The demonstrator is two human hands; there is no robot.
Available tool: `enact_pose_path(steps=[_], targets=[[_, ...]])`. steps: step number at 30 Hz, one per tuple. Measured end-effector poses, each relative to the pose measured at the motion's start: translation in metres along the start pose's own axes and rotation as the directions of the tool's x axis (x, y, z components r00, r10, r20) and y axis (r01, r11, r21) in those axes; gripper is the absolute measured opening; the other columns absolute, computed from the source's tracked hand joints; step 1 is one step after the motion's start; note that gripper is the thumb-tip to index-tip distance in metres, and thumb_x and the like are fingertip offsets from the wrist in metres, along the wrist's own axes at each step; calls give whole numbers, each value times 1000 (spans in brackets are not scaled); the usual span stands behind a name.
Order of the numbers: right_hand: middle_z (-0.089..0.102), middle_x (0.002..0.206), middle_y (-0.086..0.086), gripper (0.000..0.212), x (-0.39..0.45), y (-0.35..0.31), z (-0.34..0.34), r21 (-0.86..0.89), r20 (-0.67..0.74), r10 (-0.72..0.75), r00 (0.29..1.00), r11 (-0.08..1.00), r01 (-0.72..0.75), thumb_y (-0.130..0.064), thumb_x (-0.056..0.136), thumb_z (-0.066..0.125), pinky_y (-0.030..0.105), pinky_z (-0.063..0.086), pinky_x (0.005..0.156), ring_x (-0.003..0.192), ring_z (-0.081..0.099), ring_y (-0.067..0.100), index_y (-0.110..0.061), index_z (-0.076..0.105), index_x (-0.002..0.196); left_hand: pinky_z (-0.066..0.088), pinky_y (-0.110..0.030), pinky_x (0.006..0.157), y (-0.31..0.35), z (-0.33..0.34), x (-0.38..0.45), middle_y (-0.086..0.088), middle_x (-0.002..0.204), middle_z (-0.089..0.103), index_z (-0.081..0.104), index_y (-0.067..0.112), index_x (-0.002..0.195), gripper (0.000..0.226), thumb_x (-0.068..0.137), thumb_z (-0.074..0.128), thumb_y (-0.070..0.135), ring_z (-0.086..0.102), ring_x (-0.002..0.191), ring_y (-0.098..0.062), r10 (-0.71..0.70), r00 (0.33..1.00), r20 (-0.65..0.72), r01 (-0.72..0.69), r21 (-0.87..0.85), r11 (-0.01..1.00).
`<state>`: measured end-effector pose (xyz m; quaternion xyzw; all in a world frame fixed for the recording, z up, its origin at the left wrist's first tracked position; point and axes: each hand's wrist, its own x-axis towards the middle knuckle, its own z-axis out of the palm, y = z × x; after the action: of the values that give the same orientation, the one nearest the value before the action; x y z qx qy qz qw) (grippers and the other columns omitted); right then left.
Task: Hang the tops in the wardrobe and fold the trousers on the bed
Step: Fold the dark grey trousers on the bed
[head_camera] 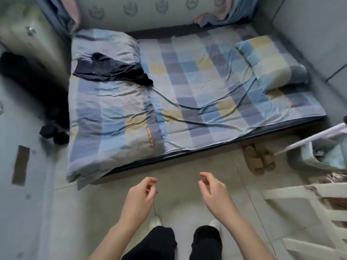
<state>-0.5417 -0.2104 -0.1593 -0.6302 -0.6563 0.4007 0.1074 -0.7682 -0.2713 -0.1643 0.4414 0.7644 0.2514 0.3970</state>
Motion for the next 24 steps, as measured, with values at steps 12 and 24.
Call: enact_pose_path(steps=[12, 24], targets=[[59, 97, -15, 29, 145, -116, 68, -27, 134, -80, 988, 996, 84, -27, 96, 49, 20, 37, 79, 94, 55, 6, -24, 55, 124, 41, -12, 63, -40, -120, 128, 11, 75, 70, 64, 33, 97, 18, 95, 56, 17, 62, 76, 2, -124, 965, -230, 115, -53, 992], [67, 105, 0, 28, 411, -177, 37, -20, 214, -51, 975, 998, 56, -28, 97, 48, 31, 44, 78, 97, 60, 19, -17, 58, 120, 52, -37, 80, 12, -128, 345, 3, 89, 69, 64, 27, 100, 14, 94, 56, 18, 63, 84, -16, -261, 930, -258, 236, -127, 964]])
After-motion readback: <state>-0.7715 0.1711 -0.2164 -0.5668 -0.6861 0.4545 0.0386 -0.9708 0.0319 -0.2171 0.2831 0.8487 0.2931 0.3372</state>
